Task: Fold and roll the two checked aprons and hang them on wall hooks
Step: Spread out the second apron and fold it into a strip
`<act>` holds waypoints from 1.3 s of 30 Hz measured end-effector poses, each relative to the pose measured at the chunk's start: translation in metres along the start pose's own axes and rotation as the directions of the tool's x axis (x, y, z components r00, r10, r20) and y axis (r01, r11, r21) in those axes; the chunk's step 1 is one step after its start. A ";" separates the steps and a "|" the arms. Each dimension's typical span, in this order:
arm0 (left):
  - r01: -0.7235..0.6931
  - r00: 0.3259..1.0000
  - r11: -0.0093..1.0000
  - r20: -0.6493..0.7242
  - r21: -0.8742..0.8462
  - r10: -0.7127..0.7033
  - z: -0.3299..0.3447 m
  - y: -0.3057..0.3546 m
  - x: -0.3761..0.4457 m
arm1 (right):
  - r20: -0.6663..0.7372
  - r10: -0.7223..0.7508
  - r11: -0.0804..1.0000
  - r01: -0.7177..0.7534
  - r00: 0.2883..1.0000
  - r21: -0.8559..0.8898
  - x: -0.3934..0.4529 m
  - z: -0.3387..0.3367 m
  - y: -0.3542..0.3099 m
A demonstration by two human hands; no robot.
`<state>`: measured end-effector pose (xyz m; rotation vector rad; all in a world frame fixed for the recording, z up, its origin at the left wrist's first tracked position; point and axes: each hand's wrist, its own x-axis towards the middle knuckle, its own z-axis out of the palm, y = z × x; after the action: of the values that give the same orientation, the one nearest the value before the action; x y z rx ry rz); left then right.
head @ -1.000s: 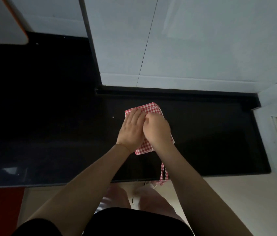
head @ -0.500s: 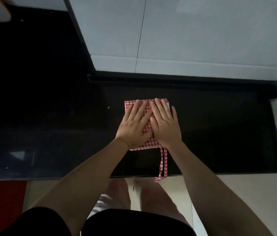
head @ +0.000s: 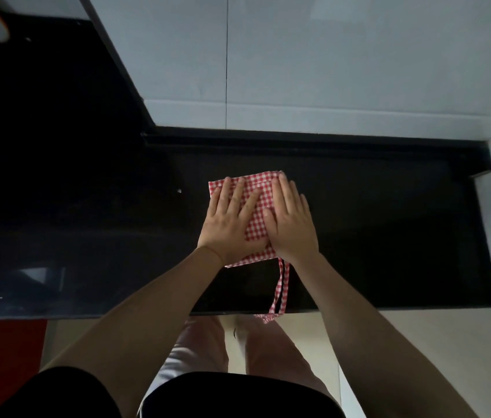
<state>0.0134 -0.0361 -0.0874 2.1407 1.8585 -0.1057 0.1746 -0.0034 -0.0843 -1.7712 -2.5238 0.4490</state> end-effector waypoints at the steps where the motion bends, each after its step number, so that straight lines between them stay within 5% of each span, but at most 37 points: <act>1: 0.002 1.000 1.000 -0.003 0.000 -0.002 0.000 0.001 0.000 | 0.029 0.000 1.000 0.000 1.000 -0.006 0.002 0.001 0.003; 5: -0.008 1.000 1.000 -0.024 0.006 0.009 -0.001 0.004 0.001 | 0.049 -0.033 0.999 0.032 0.998 0.031 0.009 -0.007 0.006; 8: 0.014 1.000 1.000 -0.003 0.028 -0.014 -0.003 0.007 0.002 | 0.013 0.197 0.950 -0.194 0.980 0.246 0.009 -0.019 -0.001; 11: 0.052 0.999 0.998 0.010 0.027 -0.052 -0.003 0.013 0.004 | 0.178 0.495 0.820 -0.525 0.851 0.230 0.018 -0.036 -0.010; 16: 0.045 0.998 0.993 0.057 -0.110 -0.039 -0.013 0.017 0.003 | 0.456 0.564 0.730 -0.674 0.688 0.114 0.037 -0.058 -0.012; 24: 0.109 0.991 0.985 0.090 -0.132 -0.097 -0.013 0.021 0.002 | 0.070 0.368 0.927 -0.360 0.927 -0.104 0.025 -0.062 -0.047; 28: 0.097 0.995 0.984 0.047 -0.147 -0.091 -0.016 0.031 0.007 | 0.050 0.307 0.935 -0.291 0.950 -0.201 0.009 -0.050 -0.058; 33: 0.088 0.985 0.916 -0.100 -0.393 -0.138 -0.014 0.009 -0.018 | -0.026 0.235 0.944 -0.235 0.972 -0.233 -0.001 -0.044 -0.056; 39: 0.141 0.984 0.960 -0.071 -0.243 -0.163 -0.017 -0.009 -0.027 | -0.074 0.090 0.968 -0.104 0.993 -0.229 -0.022 -0.033 -0.049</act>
<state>-0.0019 -0.0565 -0.0664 1.8700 1.9742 0.1749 0.1432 -0.0323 -0.0376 -1.9582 -2.5443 0.0988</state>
